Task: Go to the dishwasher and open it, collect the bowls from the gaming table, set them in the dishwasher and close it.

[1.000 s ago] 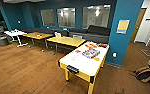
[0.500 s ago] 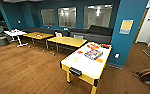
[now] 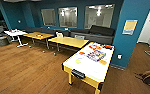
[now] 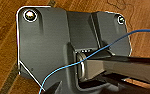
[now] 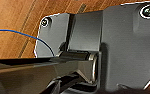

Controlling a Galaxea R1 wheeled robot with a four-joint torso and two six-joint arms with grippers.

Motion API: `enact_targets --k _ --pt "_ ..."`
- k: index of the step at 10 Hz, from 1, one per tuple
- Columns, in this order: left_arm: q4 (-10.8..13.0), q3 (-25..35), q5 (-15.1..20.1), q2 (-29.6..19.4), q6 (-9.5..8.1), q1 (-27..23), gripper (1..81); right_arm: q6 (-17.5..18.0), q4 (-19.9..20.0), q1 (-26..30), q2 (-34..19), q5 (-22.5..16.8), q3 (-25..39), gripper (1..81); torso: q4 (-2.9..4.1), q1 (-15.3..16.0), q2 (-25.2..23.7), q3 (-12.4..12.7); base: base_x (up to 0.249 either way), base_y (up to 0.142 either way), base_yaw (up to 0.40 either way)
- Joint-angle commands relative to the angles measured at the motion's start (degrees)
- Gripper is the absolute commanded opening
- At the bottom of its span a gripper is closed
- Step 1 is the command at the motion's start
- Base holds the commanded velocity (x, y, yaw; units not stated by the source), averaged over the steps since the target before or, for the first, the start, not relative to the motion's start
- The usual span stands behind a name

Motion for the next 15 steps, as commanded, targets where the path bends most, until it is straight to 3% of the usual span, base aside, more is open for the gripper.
enact_targets --k 1,15 --pt "0.1 0.4 3.7 -0.4 -0.06 -1.9 81.1 -0.2 -0.8 2.1 0.2 -2.1 0.8 81.1 0.00 0.0 0.0 0.0 0.116 0.087 0.000" --pt "0.1 0.4 3.7 -0.2 0.03 -1.9 81.1 -0.2 -1.1 2.1 0.1 -1.9 0.9 81.1 0.00 0.0 0.0 0.0 0.133 0.087 0.000"
